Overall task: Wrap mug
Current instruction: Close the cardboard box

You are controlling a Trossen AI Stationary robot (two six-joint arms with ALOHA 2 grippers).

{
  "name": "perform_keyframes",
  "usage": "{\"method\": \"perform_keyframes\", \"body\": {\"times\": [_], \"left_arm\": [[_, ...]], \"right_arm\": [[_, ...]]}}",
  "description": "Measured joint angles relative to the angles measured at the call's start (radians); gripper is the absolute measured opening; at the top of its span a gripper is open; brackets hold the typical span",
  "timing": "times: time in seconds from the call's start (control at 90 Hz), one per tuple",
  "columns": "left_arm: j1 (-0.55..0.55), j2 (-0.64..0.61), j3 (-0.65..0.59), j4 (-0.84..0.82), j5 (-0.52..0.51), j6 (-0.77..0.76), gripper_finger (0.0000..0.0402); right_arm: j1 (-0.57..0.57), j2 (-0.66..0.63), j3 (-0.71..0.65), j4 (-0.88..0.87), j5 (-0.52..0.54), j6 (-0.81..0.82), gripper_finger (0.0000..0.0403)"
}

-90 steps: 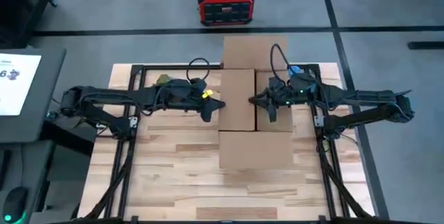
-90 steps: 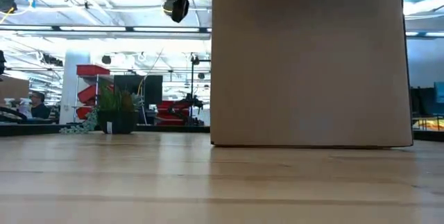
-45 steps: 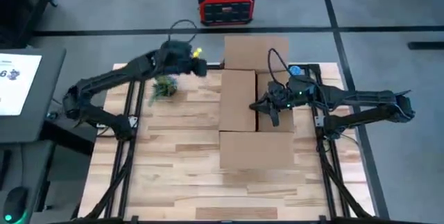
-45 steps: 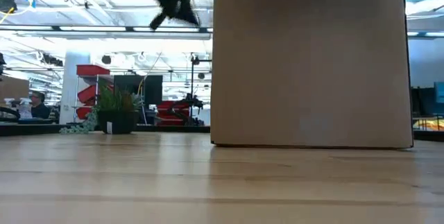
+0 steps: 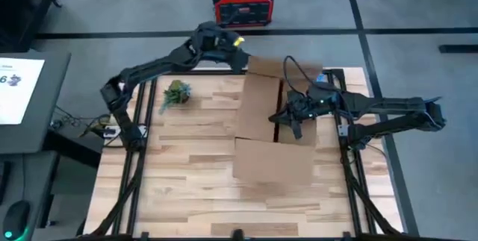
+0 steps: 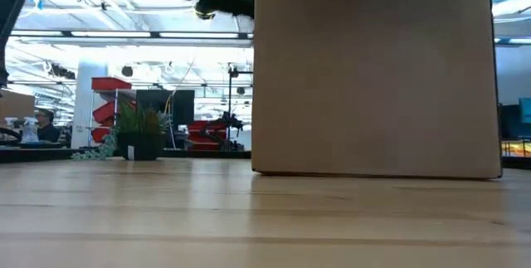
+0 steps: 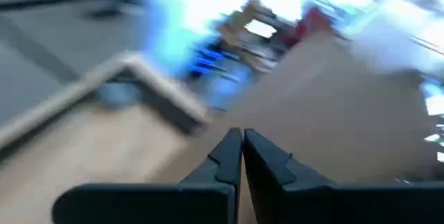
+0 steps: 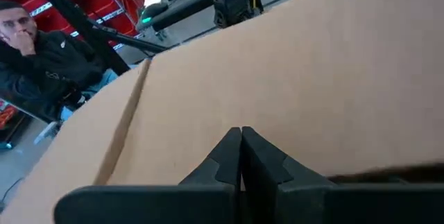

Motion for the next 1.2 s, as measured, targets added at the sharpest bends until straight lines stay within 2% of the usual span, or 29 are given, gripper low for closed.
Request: {"method": "perform_keyframes", "body": {"times": [0.067,0.222,0.289,0.422,0.6,0.733,0.9,1.011,1.111,1.2], "left_arm": [[-0.029,0.008,0.028,-0.020,0.067,0.048,0.0000],[-0.073,0.001,0.055,-0.093,0.096,0.153,0.0000],[-0.079,0.000,0.055,-0.170,0.081,0.188,0.0000],[-0.084,0.004,0.054,-0.344,-0.021,0.276,0.0000],[-0.083,-0.003,0.059,-0.398,-0.048,0.314,0.0000],[-0.087,0.008,0.048,-0.429,-0.075,0.327,0.0000],[-0.085,0.002,0.044,-0.474,-0.083,0.352,0.0000],[-0.085,0.001,0.044,-0.491,-0.087,0.369,0.0000],[-0.085,0.001,0.044,-0.488,-0.086,0.369,0.0000],[-0.085,0.001,0.044,-0.491,-0.086,0.370,0.0000]], "right_arm": [[-0.001,0.000,0.000,0.000,-0.001,0.000,0.0000],[0.000,0.000,0.000,0.002,-0.001,-0.004,0.0000],[0.002,0.000,0.006,0.000,-0.011,-0.010,0.0000],[0.023,0.001,0.071,-0.019,-0.070,0.004,0.0000],[0.067,0.001,0.222,-0.150,-0.079,-0.011,0.0000],[0.124,-0.002,0.336,-0.265,-0.048,-0.054,0.0000],[0.236,-0.001,0.432,-0.375,-0.021,-0.066,0.0000],[0.365,-0.002,0.449,-0.440,-0.001,-0.023,0.0000],[0.521,0.005,0.449,-0.540,0.055,0.072,0.0000],[0.656,0.005,0.449,-0.654,0.145,0.269,0.0000]]}}
